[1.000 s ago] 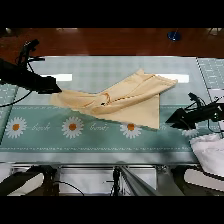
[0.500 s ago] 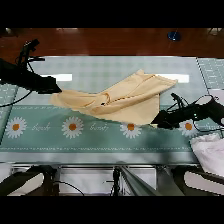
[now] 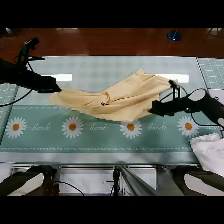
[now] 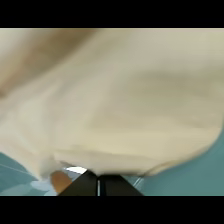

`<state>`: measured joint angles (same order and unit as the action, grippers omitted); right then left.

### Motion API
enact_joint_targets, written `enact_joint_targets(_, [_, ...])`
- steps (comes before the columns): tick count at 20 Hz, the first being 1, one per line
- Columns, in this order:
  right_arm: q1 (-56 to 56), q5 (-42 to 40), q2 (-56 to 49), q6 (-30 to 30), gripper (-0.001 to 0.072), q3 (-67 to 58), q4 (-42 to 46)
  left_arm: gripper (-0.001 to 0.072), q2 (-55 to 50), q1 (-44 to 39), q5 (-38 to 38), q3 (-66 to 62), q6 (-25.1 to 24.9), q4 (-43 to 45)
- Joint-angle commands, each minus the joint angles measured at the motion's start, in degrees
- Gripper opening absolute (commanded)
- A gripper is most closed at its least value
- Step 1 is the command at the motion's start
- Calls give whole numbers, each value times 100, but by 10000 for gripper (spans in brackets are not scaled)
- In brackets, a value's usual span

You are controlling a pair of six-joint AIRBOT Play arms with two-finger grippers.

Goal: Fold the shirts.

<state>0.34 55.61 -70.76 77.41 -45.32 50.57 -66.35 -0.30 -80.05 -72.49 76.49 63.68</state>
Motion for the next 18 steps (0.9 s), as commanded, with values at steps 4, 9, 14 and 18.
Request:
enact_joint_targets(4, [42,-66,1797,9,15,-2072,26,26,240,-4,17,-1351,35,-26])
enact_joint_targets(9, [44,-98,2260,544,15,-4229,678,26,868,-2,525,-3322,387,-17])
enact_joint_targets(14, [44,-170,2267,898,14,-5823,1003,26,1746,0,1602,-4277,529,24])
enact_joint_targets(18, [44,22,2264,1325,14,-6760,1591,26,2339,0,1648,-4282,949,577])
